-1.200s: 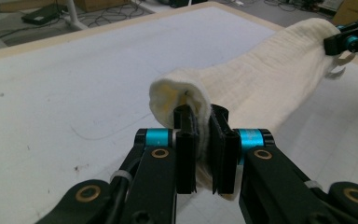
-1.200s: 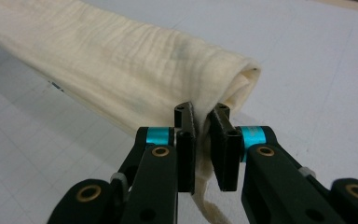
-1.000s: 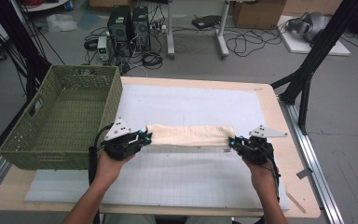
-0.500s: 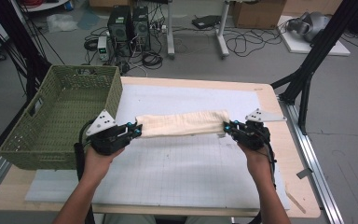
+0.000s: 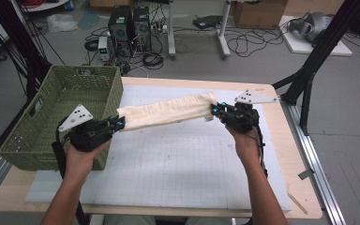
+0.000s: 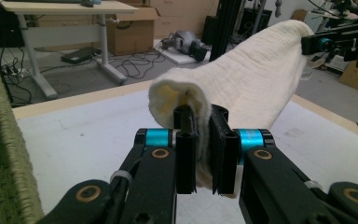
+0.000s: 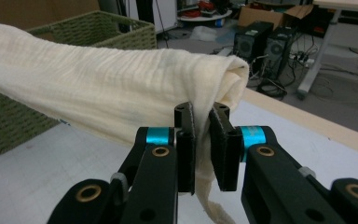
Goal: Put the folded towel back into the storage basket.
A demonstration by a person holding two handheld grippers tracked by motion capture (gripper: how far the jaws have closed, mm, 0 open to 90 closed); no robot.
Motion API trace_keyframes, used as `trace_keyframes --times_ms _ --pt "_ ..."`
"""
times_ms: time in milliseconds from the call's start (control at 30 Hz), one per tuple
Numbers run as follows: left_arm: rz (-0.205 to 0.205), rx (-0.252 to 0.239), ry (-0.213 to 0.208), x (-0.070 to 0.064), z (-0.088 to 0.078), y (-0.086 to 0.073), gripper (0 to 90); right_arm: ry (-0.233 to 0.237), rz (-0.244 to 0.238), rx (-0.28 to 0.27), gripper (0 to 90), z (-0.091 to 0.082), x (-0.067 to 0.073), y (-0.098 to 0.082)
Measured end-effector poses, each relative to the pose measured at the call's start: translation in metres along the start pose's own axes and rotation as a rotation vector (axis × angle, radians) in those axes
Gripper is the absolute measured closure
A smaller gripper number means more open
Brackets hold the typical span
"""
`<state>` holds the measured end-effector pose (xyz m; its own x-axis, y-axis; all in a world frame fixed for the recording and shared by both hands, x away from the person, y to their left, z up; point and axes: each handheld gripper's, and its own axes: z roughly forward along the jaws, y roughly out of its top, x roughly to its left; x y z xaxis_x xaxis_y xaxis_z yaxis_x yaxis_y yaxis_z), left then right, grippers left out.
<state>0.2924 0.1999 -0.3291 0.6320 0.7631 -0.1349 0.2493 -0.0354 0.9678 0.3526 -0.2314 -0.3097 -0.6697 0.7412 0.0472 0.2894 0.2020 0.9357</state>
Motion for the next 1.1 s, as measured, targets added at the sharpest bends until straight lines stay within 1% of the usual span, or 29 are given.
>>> trace_keyframes --times_ms 200,533,767,900,1100 --pt "-0.015 -0.011 0.021 0.009 -0.011 0.002 82.0 0.027 -0.003 -0.019 81.9 0.017 0.003 0.012" --pt "-0.027 -0.031 0.068 0.023 -0.029 0.003 82.1 0.06 -0.02 -0.026 81.8 0.043 0.013 0.026" --pt "-0.017 -0.057 0.087 0.031 -0.039 0.002 82.1 0.084 -0.021 -0.021 81.8 0.062 0.017 0.036" --pt "-0.015 -0.067 0.096 0.036 -0.048 0.002 82.0 0.097 -0.032 -0.021 81.9 0.073 0.021 0.043" --pt "-0.022 -0.067 0.128 0.046 -0.066 0.0 82.0 0.126 -0.056 -0.014 81.9 0.091 0.033 0.053"
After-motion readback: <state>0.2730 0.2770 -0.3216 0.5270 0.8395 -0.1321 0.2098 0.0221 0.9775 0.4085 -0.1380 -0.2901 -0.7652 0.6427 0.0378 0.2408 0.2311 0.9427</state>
